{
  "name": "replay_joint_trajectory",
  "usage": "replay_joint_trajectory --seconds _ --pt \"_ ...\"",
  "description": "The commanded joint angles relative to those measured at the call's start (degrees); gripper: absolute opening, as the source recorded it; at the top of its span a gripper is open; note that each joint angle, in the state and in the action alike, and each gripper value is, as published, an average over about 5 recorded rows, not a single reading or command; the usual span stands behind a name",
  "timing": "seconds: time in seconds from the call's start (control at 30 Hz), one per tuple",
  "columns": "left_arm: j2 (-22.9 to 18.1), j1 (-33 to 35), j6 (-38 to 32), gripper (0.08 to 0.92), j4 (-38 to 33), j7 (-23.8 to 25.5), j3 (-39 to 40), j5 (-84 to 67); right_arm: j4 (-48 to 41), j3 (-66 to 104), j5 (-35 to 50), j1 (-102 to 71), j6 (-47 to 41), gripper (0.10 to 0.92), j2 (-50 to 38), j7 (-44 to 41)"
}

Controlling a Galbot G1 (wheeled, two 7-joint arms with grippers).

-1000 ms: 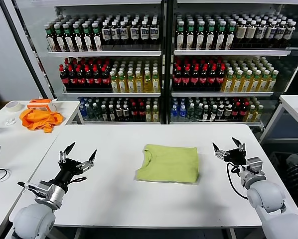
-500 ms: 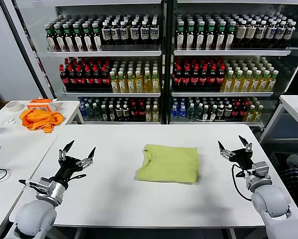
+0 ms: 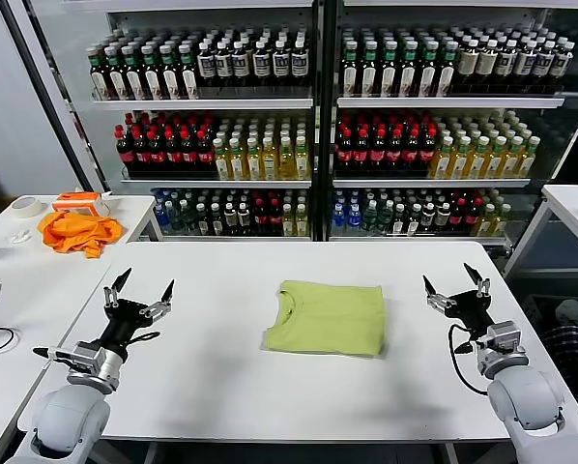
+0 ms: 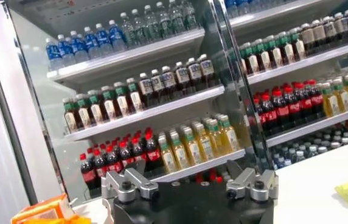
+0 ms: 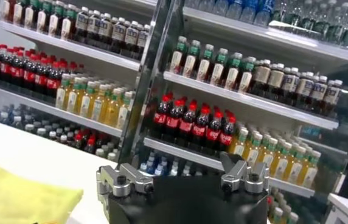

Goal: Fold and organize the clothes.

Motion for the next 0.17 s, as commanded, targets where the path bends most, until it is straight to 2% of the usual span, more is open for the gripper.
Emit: replay_joint_trajectory --seconds 0.03,0.17 --pt "-1.43 0.38 -3.91 0.823 1.62 1.74 0.01 2.95 -0.39 -1.47 -1.88 -0.68 2.73 0.823 0.84 1.00" --pt "-1.74 0.10 -4.80 0.822 2.78 1.60 0.22 3.84 -0.38 -2.31 -2.36 -0.54 2.42 0.823 0.81 1.15"
